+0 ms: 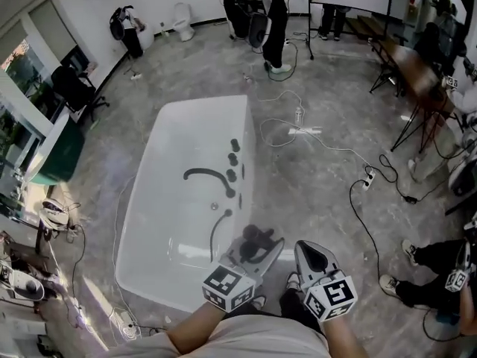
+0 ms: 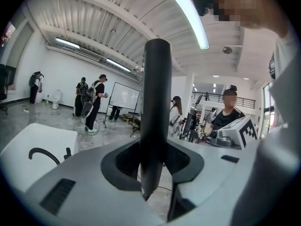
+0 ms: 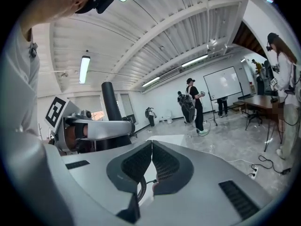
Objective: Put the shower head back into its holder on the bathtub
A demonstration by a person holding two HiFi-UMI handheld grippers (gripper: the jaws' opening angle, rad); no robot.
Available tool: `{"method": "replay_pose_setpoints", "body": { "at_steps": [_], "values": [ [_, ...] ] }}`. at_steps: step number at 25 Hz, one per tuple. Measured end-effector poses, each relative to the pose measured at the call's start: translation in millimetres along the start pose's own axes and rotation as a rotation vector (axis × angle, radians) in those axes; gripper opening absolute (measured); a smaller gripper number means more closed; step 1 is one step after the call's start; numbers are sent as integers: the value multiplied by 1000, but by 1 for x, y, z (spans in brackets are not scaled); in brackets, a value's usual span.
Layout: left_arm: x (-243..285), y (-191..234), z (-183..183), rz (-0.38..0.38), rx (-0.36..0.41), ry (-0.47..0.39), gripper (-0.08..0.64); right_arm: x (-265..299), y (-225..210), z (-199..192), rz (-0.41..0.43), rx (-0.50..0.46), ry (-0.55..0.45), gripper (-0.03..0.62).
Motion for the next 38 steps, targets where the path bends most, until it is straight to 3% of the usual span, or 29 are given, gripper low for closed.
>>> {"method": "replay_pose_setpoints", "body": {
  "at_steps": [7, 15, 20, 28, 32, 38],
  "values": [
    [12, 24, 18, 227, -52, -58, 123, 43, -28, 16, 230, -47, 82, 15],
    [-7, 50, 41, 400, -93, -133, 123, 82, -15, 21, 409, -101, 133, 15],
    [-19, 64, 42, 431, -119, -166, 123, 100, -3, 15, 445, -110, 140, 15],
    [-41, 99, 59, 422, -229, -269, 123, 137, 17, -3, 478, -127, 200, 17],
    [-55, 124, 66, 416, -322, -344, 123, 159, 30, -16, 479, -138, 230, 18],
    [-84, 159, 70, 389, -507, -477, 123, 180, 47, -24, 411, -143, 210, 20]
  ]
}}
Point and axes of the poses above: the fingertips, and each gripper's own axes: x forward along the fingers, y to its left, z out of its top, the point moved 7 cm from there along -x, backward along the fingers, and after that the axes turned 4 degrees about x, right-handed, at the moved point
